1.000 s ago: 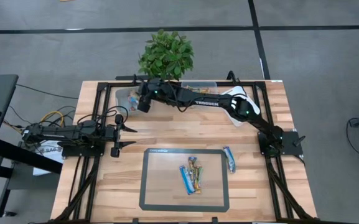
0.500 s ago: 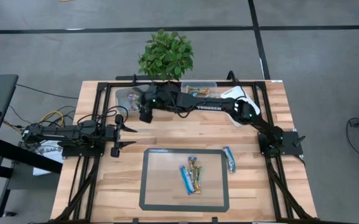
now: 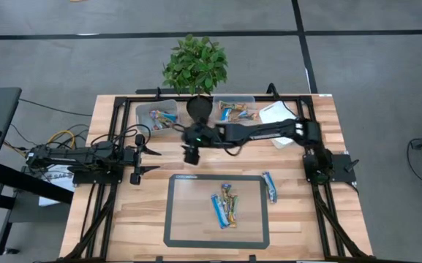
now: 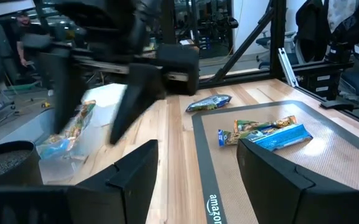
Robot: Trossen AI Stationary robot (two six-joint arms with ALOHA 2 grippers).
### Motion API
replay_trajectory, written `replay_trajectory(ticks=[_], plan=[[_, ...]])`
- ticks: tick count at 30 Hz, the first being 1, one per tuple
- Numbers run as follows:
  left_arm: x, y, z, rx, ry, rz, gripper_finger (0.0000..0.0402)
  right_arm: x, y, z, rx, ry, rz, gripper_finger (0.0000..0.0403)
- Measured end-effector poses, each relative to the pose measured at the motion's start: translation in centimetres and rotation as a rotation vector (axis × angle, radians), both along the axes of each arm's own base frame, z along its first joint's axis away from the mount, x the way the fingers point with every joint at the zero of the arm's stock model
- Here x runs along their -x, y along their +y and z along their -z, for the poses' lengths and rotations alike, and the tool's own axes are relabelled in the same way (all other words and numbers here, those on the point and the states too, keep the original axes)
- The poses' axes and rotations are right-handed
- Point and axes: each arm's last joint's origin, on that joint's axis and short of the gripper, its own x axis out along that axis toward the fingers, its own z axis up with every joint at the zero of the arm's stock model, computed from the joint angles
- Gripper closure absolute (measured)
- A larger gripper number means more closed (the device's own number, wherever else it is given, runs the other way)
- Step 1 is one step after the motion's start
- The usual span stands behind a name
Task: Pick and place Granola Bars by type
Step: Put the blue granola bar into the white bin
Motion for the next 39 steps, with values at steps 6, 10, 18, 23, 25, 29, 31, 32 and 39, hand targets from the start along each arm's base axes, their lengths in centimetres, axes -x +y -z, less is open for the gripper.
replay_trajectory(ticks=[6,10,18,23,25,29,31,32,39], plan=[[0.0,0.0,0.0,0.0,0.0,0.0,0.0189,6.3,2.7,1.2,-0.189,0.026,0.112,0.0138],[0.0,0.0,0.0,0.0,0.0,0.0,0.0189,10.6,4.0,2.4,-0.313,0.097,0.223,0.0138],[0.0,0.0,0.0,0.0,0.001,0.0,0.0189,16.5,5.3,4.5,-0.488,0.299,0.476,0.0138],[0.0,0.0,0.0,0.0,0.0,0.0,0.0189,19.1,6.1,4.3,-0.525,0.457,0.608,0.0138],[0.0,0.0,0.0,0.0,0.0,0.0,0.0189,20.1,6.6,3.8,-0.532,0.499,0.658,0.0138],[0.0,0.0,0.0,0.0,0.001,0.0,0.0189,22.2,7.9,3.1,-0.529,0.577,0.771,0.0138],[0.0,0.0,0.0,0.0,0.0,0.0,0.0189,22.9,8.6,3.0,-0.532,0.612,0.816,0.0138],[0.0,0.0,0.0,0.0,0.0,0.0,0.0189,23.2,9.0,3.0,-0.529,0.621,0.83,0.0138],[0.0,0.0,0.0,0.0,0.0,0.0,0.0189,24.2,11.0,3.9,-0.551,0.669,0.868,0.0138]])
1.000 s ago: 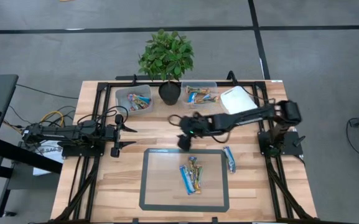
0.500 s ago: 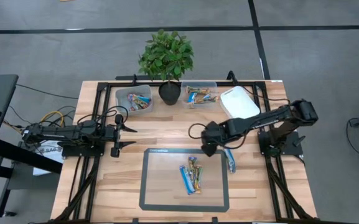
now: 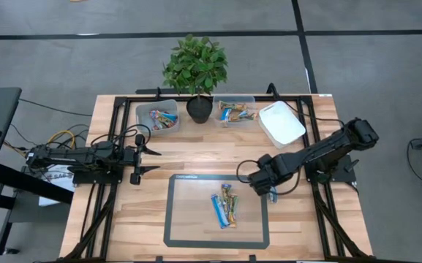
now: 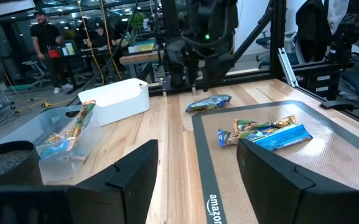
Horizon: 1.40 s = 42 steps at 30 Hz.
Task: Pick and place Granola Bars by type
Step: Put the blue granola bar into the white bin
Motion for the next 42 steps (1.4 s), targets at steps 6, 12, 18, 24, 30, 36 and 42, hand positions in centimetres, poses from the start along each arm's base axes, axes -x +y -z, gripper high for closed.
replay_trajectory(ticks=[6,12,18,24,30,36,42], plan=[[0.0,0.0,0.0,0.0,0.0,0.0,0.0189,1.0,0.5,3.2,-0.121,-0.023,0.031,0.0138],[0.0,0.0,0.0,0.0,0.0,0.0,0.0189,1.6,0.7,5.2,-0.158,-0.066,0.017,0.0138],[0.0,0.0,0.0,0.0,0.0,0.0,0.0189,2.2,0.6,6.3,-0.161,-0.071,0.015,0.0138],[0.0,0.0,0.0,0.0,0.0,0.0,0.0189,2.4,0.8,6.6,-0.163,-0.081,-0.001,0.0163],[0.0,0.0,0.0,0.0,0.0,0.0,0.0189,2.4,0.8,6.6,-0.162,-0.087,-0.009,0.0235],[0.0,0.0,0.0,0.0,0.0,0.0,0.0189,2.2,0.3,6.2,-0.14,-0.129,-0.063,0.0315],[0.0,0.0,0.0,0.0,0.0,0.0,0.0189,1.2,-1.7,3.7,0.021,-0.291,-0.129,0.0362]])
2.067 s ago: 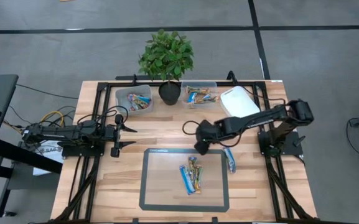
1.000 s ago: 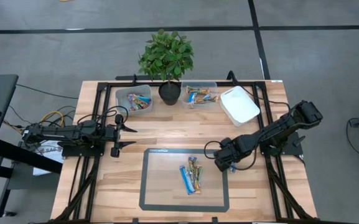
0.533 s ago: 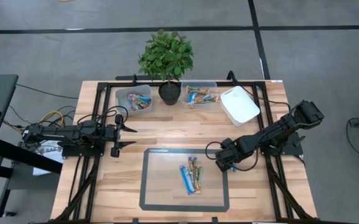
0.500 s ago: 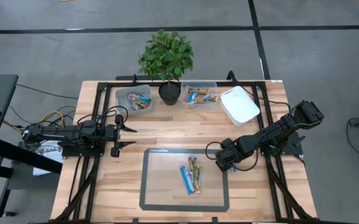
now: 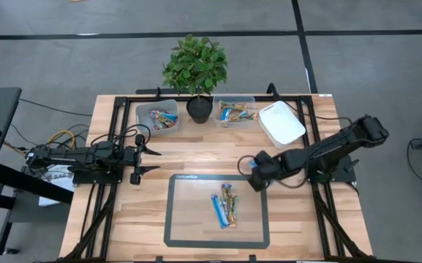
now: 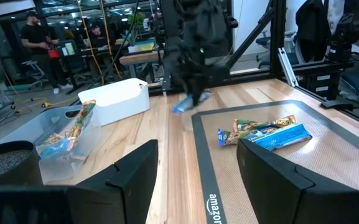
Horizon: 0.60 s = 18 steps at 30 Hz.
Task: Pick and place Granola Bars by type
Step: Put the blue granola bar into the white bin
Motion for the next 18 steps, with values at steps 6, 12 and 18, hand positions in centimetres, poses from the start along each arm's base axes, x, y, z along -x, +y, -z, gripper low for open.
replay_trajectory(ticks=[6,12,18], plan=[[0.0,0.0,0.0,0.0,0.0,0.0,0.0189,0.1,-3.5,-3.7,0.32,-0.075,-0.001,0.0389],[0.0,0.0,0.0,0.0,0.0,0.0,0.0189,1.9,-7.5,-6.4,0.571,-0.007,0.134,0.0386],[0.0,0.0,0.0,0.0,0.0,0.0,0.0189,3.6,-10.1,-6.6,0.573,0.126,0.238,0.0368]])
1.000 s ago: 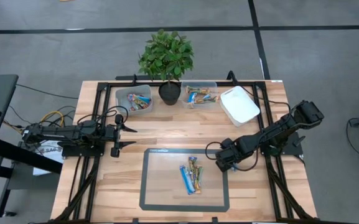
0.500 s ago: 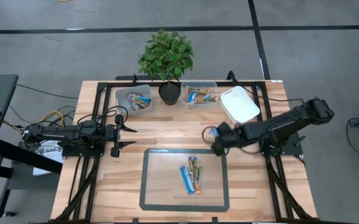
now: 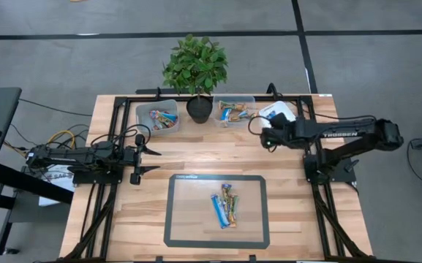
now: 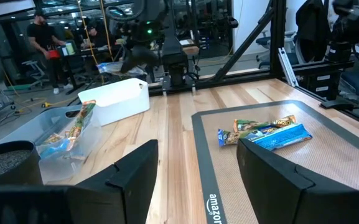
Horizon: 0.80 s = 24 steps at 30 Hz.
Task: Pick and place Granola Bars by type
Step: Put the blue granola bar into the white bin
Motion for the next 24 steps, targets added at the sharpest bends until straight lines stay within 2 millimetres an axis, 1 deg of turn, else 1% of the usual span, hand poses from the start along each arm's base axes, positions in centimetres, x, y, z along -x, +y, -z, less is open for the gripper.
replay_trajectory(ticks=[4,7,9,14,17,19,21,24], plan=[[0.0,0.0,0.0,0.0,0.0,0.0,0.0189,0.5,-1.4,0.1,0.009,0.046,0.056,0.0356],[0.0,0.0,0.0,0.0,0.0,0.0,0.0189,0.9,-2.1,0.2,-0.002,0.107,0.061,0.0334],[0.0,0.0,0.0,0.0,0.0,0.0,0.0189,1.0,-2.3,0.2,-0.003,0.12,0.058,0.031],[0.0,0.0,0.0,0.0,0.0,0.0,0.0189,1.0,-2.3,0.2,-0.003,0.118,0.06,0.0228],[0.0,0.0,0.0,0.0,0.0,0.0,0.0189,0.5,-1.5,0.2,-0.015,0.063,0.04,0.0182],[0.0,0.0,0.0,0.0,0.0,0.0,0.0189,-0.4,-0.3,0.2,-0.062,-0.015,-0.019,0.0161],[0.0,0.0,0.0,0.0,0.0,0.0,0.0189,-1.4,1.2,0.2,-0.146,-0.106,-0.105,0.0148],[0.0,0.0,0.0,0.0,0.0,0.0,0.0189,-2.8,3.7,0.1,-0.308,-0.259,-0.213,0.0143]])
